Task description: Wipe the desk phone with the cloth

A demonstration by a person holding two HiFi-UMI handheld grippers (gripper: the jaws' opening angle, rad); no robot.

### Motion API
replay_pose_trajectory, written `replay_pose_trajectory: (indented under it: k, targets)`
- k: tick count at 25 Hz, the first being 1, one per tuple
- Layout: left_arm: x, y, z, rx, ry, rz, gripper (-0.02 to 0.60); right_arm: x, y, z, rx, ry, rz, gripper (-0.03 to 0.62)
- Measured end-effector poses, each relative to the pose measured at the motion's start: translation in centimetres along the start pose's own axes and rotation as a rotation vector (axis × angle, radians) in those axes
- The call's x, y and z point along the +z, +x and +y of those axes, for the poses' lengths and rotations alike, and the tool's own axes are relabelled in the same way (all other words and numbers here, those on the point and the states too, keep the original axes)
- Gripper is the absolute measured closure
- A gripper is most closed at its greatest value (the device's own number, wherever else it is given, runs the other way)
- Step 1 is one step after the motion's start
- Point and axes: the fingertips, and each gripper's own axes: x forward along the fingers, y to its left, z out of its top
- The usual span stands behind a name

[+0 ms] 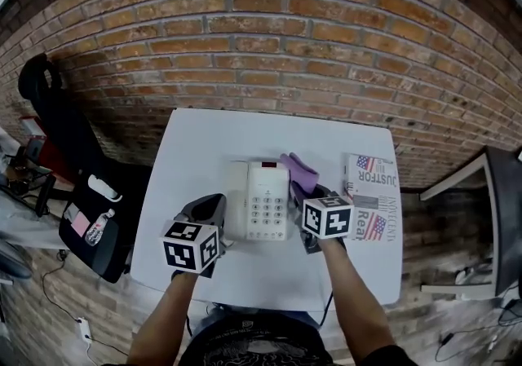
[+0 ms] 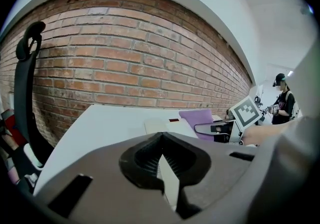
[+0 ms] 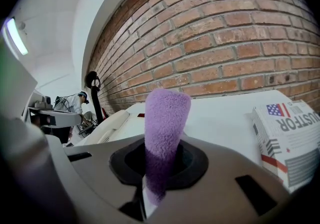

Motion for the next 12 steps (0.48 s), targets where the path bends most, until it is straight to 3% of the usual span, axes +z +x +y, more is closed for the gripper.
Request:
replay_pose_trajectory:
  k: [12]
  targets:
    - [-1.0, -2.0, -1.2, -0.074, 0.037, 0.008, 0.577, -3.1, -3.1, 2.1, -0.041, 0.016, 0.010, 0.548]
